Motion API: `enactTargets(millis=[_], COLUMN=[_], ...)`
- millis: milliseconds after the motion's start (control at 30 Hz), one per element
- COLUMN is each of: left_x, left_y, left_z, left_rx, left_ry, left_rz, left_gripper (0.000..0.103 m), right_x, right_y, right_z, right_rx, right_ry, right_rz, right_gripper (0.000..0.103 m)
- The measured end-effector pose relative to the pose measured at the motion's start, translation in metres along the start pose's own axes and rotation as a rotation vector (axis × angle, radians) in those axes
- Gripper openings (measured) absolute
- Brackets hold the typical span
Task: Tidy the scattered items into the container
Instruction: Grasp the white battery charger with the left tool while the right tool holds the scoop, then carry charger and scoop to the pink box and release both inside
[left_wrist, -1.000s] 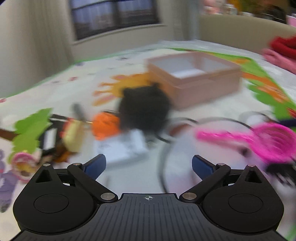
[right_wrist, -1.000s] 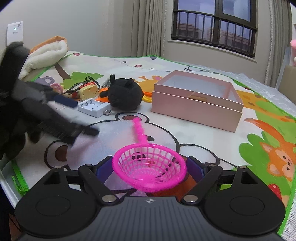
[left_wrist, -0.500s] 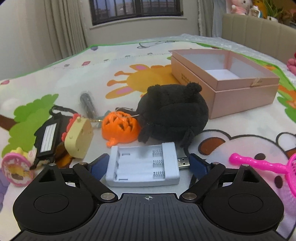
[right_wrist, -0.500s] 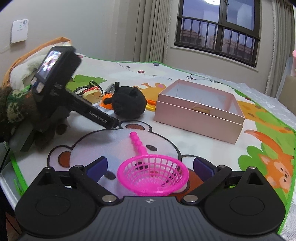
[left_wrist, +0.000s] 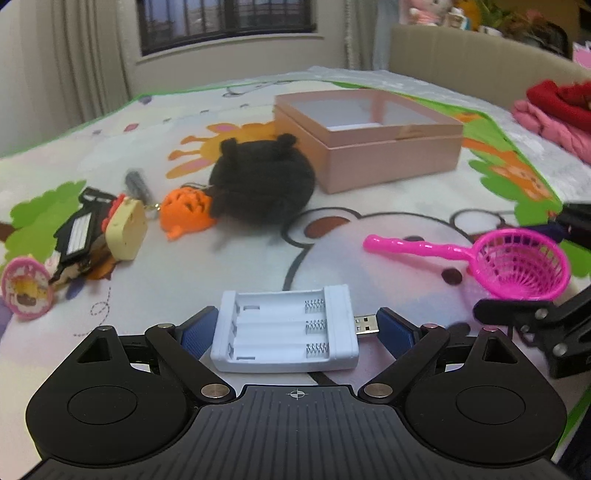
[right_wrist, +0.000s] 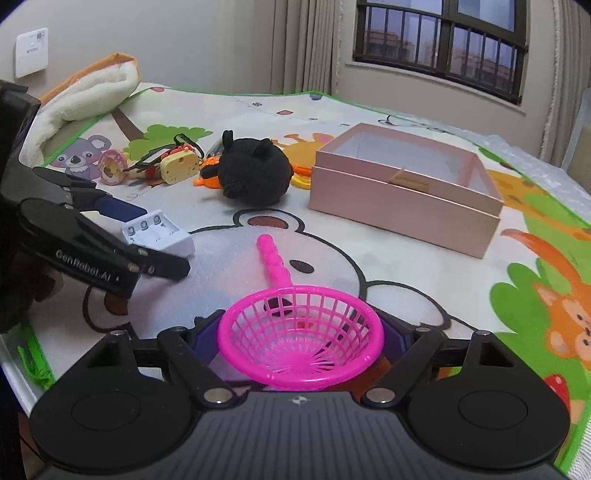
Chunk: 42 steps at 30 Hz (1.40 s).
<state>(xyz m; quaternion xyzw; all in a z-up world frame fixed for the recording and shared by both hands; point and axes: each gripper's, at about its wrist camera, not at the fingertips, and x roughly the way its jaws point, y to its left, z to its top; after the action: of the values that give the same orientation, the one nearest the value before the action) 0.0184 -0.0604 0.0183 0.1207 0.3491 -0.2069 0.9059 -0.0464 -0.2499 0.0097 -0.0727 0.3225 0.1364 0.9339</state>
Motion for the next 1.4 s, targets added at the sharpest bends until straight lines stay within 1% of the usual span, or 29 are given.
enactTargets(millis=[67, 267, 333, 467, 600, 833, 1033, 1133, 1233, 1333, 1400], left_x=[0.002, 0.001, 0.000, -0.005, -0.019, -0.036, -0.034, -0.031, -0.022, -0.008, 0.003], left_y=[-0.002, 0.000, 0.000, -0.006, -0.019, -0.043, -0.055, -0.056, -0.056, -0.056, -0.057], left_z=[0.000, -0.004, -0.004, -0.004, -0.001, 0.006, 0.025, 0.042, 0.066, 0.099, 0.123], left_rx=[0.016, -0.009, -0.014, 0.000, 0.043, 0.105, 0.123, 0.115, 0.126, 0.129, 0.151], left_ry=[0.002, -0.005, -0.008, -0.010, -0.029, -0.072, -0.115, -0.151, -0.204, -0.264, -0.325], left_rz=[0.012, 0.009, 0.008, 0.015, -0.015, -0.068, -0.089, -0.105, -0.117, -0.137, -0.135], left_gripper=[0.097, 0.097, 0.095, 0.095, 0.095, 0.095, 0.095, 0.095, 0.095, 0.095, 0.095], right_x=[-0.005, -0.018, -0.020, -0.027, -0.036, -0.053, -0.068, -0.074, -0.078, -0.074, -0.064], right_y=[0.001, 0.003, 0.003, 0.002, -0.004, -0.013, -0.027, -0.037, -0.052, -0.076, -0.100], right_z=[-0.002, -0.005, -0.005, -0.007, -0.007, -0.015, -0.013, -0.005, 0.015, 0.051, 0.082], right_rx=[-0.005, 0.002, 0.006, 0.014, 0.040, 0.068, 0.093, 0.121, 0.148, 0.188, 0.248], right_ry=[-0.001, -0.014, -0.015, -0.020, -0.032, -0.020, -0.041, -0.072, -0.127, -0.189, -0.227], right_rz=[-0.011, -0.029, -0.036, -0.052, -0.064, -0.079, -0.099, -0.095, -0.100, -0.097, -0.084], right_gripper=[0.084, 0.084, 0.084, 0.084, 0.084, 0.084, 0.084, 0.084, 0.084, 0.084, 0.084])
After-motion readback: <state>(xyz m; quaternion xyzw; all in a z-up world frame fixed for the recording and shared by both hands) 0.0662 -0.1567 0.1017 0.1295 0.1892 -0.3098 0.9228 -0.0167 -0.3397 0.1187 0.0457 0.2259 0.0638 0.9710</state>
